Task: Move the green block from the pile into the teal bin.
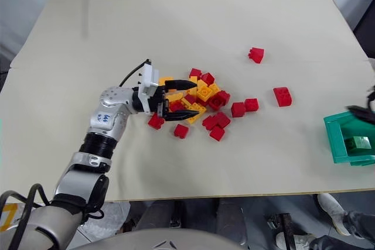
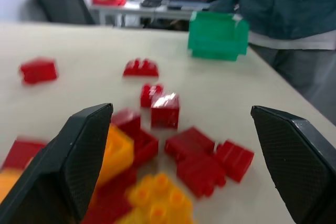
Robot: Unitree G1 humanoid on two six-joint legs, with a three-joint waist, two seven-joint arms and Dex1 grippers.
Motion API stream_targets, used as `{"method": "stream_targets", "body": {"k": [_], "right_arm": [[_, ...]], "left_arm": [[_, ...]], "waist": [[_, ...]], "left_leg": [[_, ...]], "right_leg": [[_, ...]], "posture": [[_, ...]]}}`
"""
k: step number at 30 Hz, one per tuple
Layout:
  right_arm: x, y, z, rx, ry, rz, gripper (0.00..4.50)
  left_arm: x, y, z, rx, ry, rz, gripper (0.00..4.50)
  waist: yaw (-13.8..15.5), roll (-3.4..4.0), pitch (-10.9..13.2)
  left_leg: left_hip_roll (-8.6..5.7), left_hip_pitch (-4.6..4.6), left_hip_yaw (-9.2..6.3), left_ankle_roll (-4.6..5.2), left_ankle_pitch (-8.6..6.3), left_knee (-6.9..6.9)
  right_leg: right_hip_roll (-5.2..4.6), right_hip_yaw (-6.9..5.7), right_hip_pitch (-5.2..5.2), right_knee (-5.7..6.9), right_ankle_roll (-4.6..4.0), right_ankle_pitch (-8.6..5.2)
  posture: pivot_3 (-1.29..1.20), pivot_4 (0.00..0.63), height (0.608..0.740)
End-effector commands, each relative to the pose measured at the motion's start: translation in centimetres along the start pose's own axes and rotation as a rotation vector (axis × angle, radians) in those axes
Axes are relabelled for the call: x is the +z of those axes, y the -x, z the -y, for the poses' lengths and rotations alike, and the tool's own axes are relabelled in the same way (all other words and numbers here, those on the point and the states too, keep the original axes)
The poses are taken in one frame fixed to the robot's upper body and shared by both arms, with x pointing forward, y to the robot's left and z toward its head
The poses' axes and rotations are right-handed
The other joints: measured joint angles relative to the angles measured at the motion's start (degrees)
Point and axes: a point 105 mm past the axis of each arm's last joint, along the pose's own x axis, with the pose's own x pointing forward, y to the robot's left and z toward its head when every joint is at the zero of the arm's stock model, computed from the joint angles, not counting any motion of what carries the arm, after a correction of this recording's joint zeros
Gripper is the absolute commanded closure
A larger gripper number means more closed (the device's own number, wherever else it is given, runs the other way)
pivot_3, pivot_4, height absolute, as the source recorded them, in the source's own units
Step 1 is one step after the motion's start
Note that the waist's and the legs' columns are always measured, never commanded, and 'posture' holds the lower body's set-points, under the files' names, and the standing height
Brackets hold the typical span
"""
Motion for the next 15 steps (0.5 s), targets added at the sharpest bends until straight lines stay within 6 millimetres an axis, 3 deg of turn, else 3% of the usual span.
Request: {"method": "stream_targets", "body": {"k": [1, 4, 6, 10, 15], "right_arm": [[2.2, -1.4, -3.1, 0.176, 0.041, 0.167, 0.03], [2.9, -2.6, -4.9, 0.271, 0.052, 0.303, 0.03], [2.8, -3.9, -6.3, 0.358, 0.058, 0.405, 0.03], [0.3, -6.1, -6.5, 0.39, 0.04, 0.407, 0.03], [-0.4, -6.9, -6.4, 0.38, 0.018, 0.437, 0.03]], "left_arm": [[0.6, 3.2, -0.6, 0.096, -0.023, -0.013, 0.0], [-0.2, 5.9, -0.7, 0.164, 0.031, -0.068, 0.0], [-1.1, 9.3, -0.3, 0.229, 0.034, -0.122, 0.0], [-2.1, 13.8, 0.8, 0.309, 0.095, -0.183, 0.0], [-2.1, 15.7, 1.6, 0.373, 0.083, -0.2, 0.0]], "waist": [[-0.11, 0.0, 0.0], [0.29, 0.01, 0.01], [0.31, -0.06, -0.02], [0.38, -0.09, -0.02], [0.41, -0.08, -0.01]], "left_leg": [[0.0, -0.01, 0.01, 0.0, 0.0, 0.01], [-0.07, -0.01, 0.02, 0.02, 0.01, 0.06], [-0.11, -0.04, -0.03, 0.04, 0.0, 0.16], [-0.11, -0.04, 0.01, 0.08, -0.04, 0.18], [-0.14, -0.04, -0.02, 0.12, -0.04, 0.22]], "right_leg": [[0.0, 0.0, -0.01, 0.01, 0.0, 0.0], [-0.06, 0.01, 0.0, 0.04, 0.0, 0.0], [-0.07, 0.0, 0.04, 0.04, 0.02, 0.01], [-0.09, 0.0, 0.06, 0.04, 0.02, 0.01], [-0.18, -0.01, 0.08, 0.07, 0.02, 0.01]], "posture": [[0.0, 0.15, 0.74], [0.0, 0.15, 0.74], [0.0, 0.15, 0.74], [0.0, 0.15, 0.74], [0.0, 0.15, 0.74]]}}
